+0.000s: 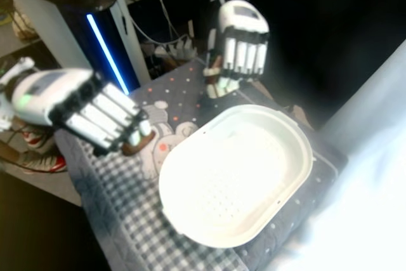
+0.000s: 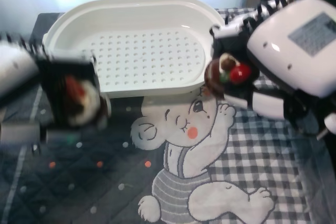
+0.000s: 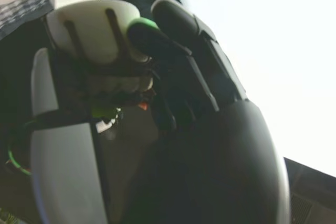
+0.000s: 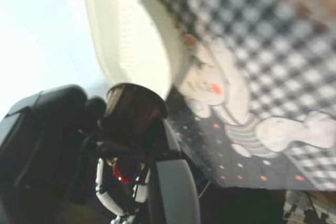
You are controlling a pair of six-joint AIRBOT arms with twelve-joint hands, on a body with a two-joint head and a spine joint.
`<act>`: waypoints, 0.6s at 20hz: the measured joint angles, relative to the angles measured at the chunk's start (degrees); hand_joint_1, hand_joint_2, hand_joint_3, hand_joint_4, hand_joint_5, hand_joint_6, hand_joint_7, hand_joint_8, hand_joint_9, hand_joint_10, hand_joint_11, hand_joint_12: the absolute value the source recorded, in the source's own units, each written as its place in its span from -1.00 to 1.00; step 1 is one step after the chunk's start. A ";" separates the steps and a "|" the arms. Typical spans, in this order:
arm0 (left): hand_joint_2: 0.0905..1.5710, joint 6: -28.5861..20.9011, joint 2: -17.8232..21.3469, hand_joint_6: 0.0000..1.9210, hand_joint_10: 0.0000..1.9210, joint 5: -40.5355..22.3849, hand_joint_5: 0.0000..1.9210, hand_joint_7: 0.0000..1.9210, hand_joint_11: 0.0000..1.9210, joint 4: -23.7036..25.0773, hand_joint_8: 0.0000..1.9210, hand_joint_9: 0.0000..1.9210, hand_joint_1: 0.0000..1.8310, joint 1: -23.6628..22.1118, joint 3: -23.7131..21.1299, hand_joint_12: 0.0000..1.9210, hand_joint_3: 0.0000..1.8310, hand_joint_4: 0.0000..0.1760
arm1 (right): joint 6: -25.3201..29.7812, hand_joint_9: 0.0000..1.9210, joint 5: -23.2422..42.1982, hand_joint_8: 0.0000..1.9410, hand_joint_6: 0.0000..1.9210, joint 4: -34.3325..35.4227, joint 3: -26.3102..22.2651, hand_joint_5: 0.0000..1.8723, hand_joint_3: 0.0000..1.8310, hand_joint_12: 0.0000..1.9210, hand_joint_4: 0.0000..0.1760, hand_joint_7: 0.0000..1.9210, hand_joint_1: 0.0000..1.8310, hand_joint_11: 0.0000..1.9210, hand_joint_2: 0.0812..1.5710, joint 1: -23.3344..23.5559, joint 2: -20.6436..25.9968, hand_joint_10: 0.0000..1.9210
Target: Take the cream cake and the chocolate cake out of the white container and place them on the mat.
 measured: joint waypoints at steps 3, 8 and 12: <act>0.50 -2.69 -0.07 0.37 0.54 0.04 -0.24 -0.11 -0.45 -1.18 0.21 -0.25 0.47 3.89 -1.11 0.52 -1.00 -1.00 | 1.84 -0.25 1.01 0.09 -0.10 0.70 -2.05 -0.03 -1.00 0.77 -1.00 0.10 0.50 -0.21 0.42 -4.35 -0.22 0.54; 0.54 -5.49 -2.14 0.36 0.64 2.05 -0.28 -0.17 -0.48 -1.97 0.33 -0.28 0.46 6.47 -1.16 0.71 -1.00 -1.00 | 6.86 -0.21 0.96 -0.01 -0.14 6.29 -3.17 0.02 -1.00 0.88 -1.00 0.09 0.51 -0.28 0.41 -12.09 -2.89 0.59; 0.57 -6.16 -3.37 0.34 0.72 3.54 -0.34 -0.19 -0.55 -3.19 0.43 -0.30 0.45 8.33 -1.16 0.83 -1.00 -1.00 | 6.93 -0.21 1.88 0.18 -0.32 7.48 -3.67 0.16 -1.00 0.96 -1.00 0.08 0.40 -0.38 0.34 -13.44 -4.50 0.61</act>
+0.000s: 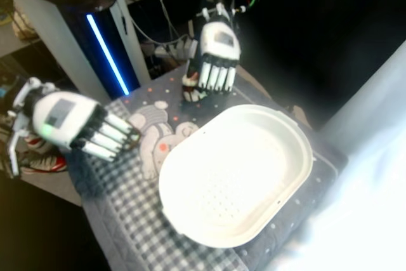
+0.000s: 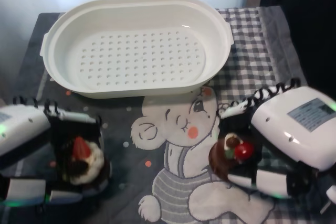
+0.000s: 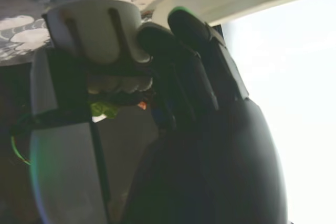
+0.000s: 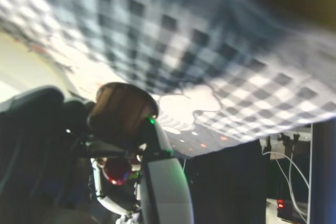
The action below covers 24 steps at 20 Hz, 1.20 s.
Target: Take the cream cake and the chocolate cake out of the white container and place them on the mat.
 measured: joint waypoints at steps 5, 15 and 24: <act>0.28 -0.94 -1.03 -0.96 -0.31 0.72 -0.51 -0.57 -1.00 -1.22 -0.98 -0.82 -0.24 0.42 0.96 0.50 -1.00 -0.73 | 0.02 -0.46 0.00 -0.36 -0.64 0.57 -0.02 -0.41 -1.00 0.53 -1.00 -0.38 -0.03 -0.74 0.12 -0.24 -0.22 -0.01; 0.08 -1.60 0.39 -0.98 -0.37 -2.08 -0.53 -0.49 -1.00 -3.04 -0.97 -0.73 -0.47 2.71 0.22 0.53 -1.00 -0.85 | 0.00 -0.57 0.79 -0.29 -0.80 0.33 -1.40 -0.37 -1.00 0.58 -1.00 -0.46 -0.14 -0.78 -0.06 -0.24 2.23 0.10; 0.35 -2.86 5.09 -0.99 -0.80 -25.03 -0.25 -0.21 -0.68 -5.09 -0.99 -0.31 -0.42 0.39 2.27 0.23 -1.00 -1.00 | 0.00 -0.49 21.55 0.13 -0.14 0.00 1.51 -0.54 -1.00 0.62 -1.00 -0.45 -0.09 -0.68 -0.04 -0.24 8.11 0.31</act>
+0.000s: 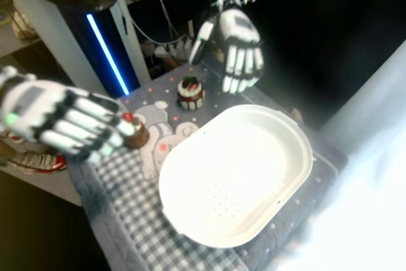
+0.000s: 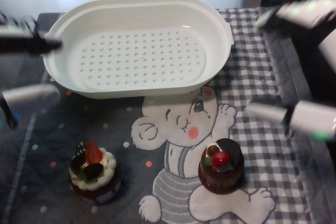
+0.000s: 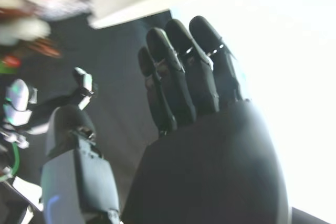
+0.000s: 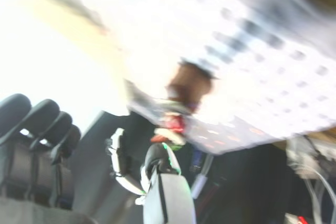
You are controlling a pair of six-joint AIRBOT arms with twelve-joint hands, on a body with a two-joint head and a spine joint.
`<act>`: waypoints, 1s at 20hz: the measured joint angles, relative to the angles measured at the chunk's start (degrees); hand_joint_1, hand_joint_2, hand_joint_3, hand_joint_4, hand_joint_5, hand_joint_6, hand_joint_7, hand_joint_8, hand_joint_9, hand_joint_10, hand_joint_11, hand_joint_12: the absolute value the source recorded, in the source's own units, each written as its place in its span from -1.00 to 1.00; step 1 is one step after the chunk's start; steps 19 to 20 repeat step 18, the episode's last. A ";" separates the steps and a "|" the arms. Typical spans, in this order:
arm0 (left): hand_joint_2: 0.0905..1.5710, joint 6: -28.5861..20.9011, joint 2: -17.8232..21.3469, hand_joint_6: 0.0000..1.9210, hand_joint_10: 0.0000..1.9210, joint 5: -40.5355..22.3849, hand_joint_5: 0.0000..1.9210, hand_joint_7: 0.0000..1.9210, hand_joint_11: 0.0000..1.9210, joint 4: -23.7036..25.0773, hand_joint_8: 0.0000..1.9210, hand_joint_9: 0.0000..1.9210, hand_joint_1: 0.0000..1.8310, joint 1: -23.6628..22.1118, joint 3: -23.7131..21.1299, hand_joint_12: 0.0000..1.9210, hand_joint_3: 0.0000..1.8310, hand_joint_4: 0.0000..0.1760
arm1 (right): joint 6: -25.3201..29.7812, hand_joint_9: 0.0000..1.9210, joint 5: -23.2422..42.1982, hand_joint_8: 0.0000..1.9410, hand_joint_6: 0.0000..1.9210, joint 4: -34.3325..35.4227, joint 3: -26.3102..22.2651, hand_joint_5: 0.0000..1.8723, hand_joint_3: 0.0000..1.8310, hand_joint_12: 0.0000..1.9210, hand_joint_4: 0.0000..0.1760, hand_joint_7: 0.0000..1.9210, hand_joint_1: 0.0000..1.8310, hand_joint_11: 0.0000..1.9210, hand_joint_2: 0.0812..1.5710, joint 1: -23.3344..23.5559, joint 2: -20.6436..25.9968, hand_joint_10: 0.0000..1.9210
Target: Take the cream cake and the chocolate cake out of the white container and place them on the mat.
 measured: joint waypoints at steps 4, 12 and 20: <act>0.41 0.00 0.11 -1.00 -0.83 -5.29 -0.39 -0.26 -0.64 1.22 -0.99 -0.24 -0.38 -7.52 3.69 0.35 -1.00 -1.00 | 0.07 -0.74 7.43 0.27 0.22 0.24 2.56 -0.97 -0.67 0.99 -1.00 -0.76 -0.07 -0.86 0.08 0.76 1.68 0.52; 0.60 -0.02 1.49 -1.00 -0.96 -12.85 -0.75 -0.46 -0.67 3.98 -1.00 -0.25 -0.86 -12.35 6.62 0.20 -0.99 -1.00 | -9.75 -0.89 9.84 -0.32 -1.00 -6.34 5.60 -1.00 -0.73 0.66 -0.86 -0.93 -0.75 -1.00 0.34 16.83 0.96 0.06; 0.37 -2.40 1.46 -0.93 -0.99 -16.98 -0.38 -0.32 -0.84 4.55 -0.96 -0.26 -0.49 -11.74 7.10 0.43 -1.00 -1.00 | -10.34 -0.56 9.42 0.19 -0.26 -4.87 3.48 -1.00 -0.87 0.84 -1.00 -0.57 -0.82 -1.00 0.23 17.11 2.10 0.28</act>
